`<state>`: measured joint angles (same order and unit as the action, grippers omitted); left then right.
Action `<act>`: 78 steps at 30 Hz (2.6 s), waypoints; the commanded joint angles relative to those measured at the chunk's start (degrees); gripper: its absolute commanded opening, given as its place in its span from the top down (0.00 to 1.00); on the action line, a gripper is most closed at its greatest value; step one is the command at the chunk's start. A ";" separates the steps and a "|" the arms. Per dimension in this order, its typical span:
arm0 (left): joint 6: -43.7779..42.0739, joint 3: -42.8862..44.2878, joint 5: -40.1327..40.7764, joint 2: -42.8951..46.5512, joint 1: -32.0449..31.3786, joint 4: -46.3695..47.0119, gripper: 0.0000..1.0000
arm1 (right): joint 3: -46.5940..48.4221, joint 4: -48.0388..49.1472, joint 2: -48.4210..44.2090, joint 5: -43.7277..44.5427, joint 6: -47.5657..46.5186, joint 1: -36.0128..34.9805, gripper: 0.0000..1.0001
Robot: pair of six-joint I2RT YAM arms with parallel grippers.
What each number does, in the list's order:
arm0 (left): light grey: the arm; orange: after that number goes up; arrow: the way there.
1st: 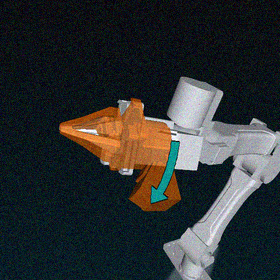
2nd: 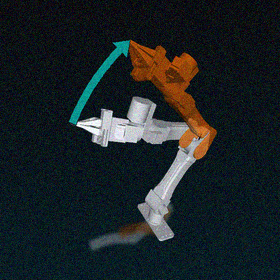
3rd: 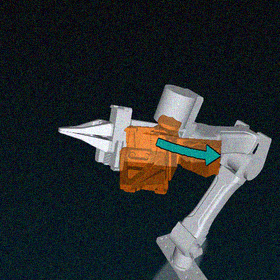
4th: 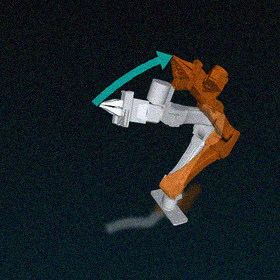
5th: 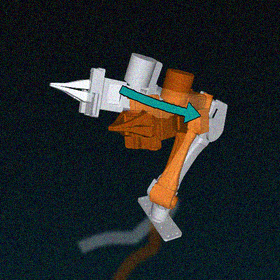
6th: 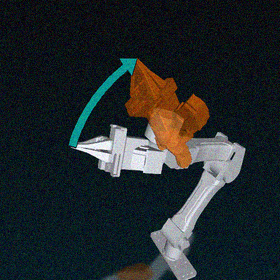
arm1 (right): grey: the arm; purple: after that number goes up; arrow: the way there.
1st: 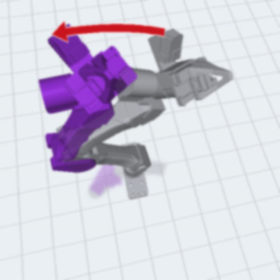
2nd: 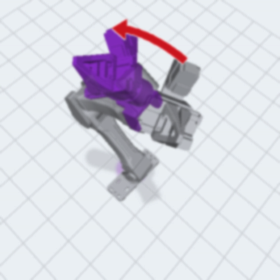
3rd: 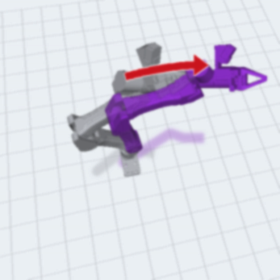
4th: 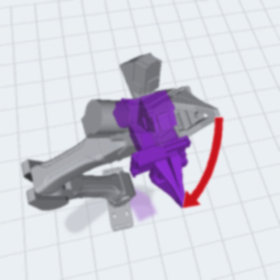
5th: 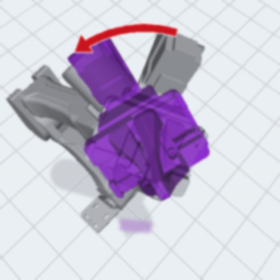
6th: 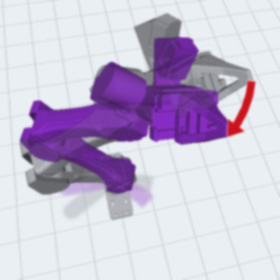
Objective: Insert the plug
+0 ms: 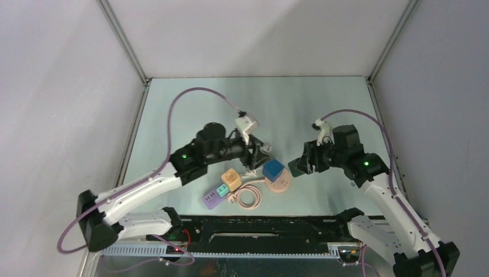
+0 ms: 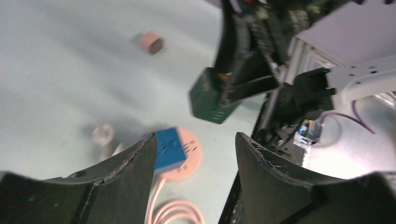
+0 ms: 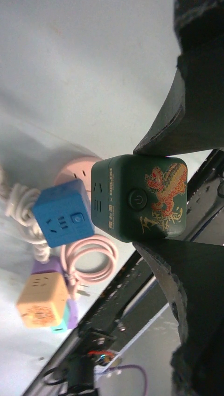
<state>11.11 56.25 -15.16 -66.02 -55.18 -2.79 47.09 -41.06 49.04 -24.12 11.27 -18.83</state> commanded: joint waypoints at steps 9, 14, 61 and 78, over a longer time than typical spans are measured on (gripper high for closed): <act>-1.37 -2.01 13.25 18.53 15.23 -28.52 0.09 | 5.89 -0.38 13.42 11.78 -6.26 -17.47 1.00; -3.55 -3.87 14.97 22.53 21.82 -32.75 0.01 | 5.84 -0.73 14.70 14.79 -7.08 -20.13 1.00; -0.30 -10.63 14.80 26.63 27.78 -30.55 0.00 | 6.40 1.80 27.33 17.44 -11.15 -27.04 1.00; -0.22 -10.72 13.83 27.00 27.76 -30.38 0.00 | 5.03 2.20 27.95 18.62 -6.67 -27.58 1.00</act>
<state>10.11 46.44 -0.62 -39.90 -27.86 -34.44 52.93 -39.62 76.82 -5.78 1.93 -45.67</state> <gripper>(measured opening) 0.996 0.596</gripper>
